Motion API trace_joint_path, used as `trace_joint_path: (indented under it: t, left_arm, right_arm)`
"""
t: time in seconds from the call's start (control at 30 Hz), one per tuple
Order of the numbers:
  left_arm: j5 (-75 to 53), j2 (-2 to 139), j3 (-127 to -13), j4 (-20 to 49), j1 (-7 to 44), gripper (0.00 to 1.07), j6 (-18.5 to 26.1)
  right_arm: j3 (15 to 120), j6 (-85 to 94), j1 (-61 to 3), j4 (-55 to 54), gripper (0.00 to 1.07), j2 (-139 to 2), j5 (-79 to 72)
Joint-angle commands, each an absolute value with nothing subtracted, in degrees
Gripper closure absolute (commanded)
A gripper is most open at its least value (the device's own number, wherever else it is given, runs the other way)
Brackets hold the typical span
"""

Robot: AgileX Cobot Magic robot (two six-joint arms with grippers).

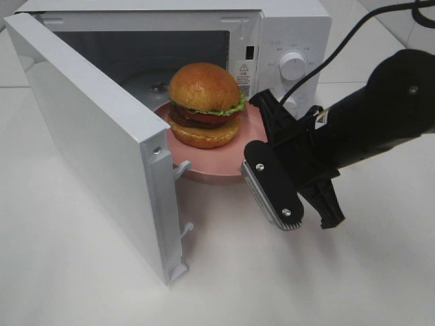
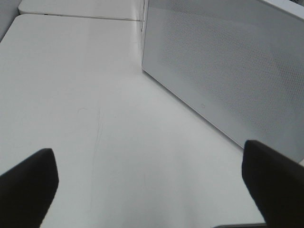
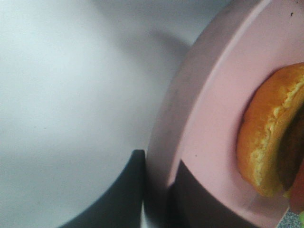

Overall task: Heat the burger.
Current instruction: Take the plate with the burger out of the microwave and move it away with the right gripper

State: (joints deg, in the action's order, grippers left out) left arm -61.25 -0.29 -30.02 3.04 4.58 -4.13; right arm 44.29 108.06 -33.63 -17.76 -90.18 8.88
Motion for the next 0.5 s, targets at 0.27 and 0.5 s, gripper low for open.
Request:
trace_joint_path:
  t: [0.27, 0.5]
  left_arm:
    - [-61.3, -0.5, -29.9, 3.4, 4.4, 0.07, -4.1]
    - [-61.3, -0.5, -29.9, 3.4, 4.4, 0.07, -4.1]
  right_arm:
    - [36.7, 106.7, -33.6, -15.0, 1.07, -79.6, 3.5]
    - [32.0, 93.4, -33.6, -4.8, 1.07, -71.4, 4.9]
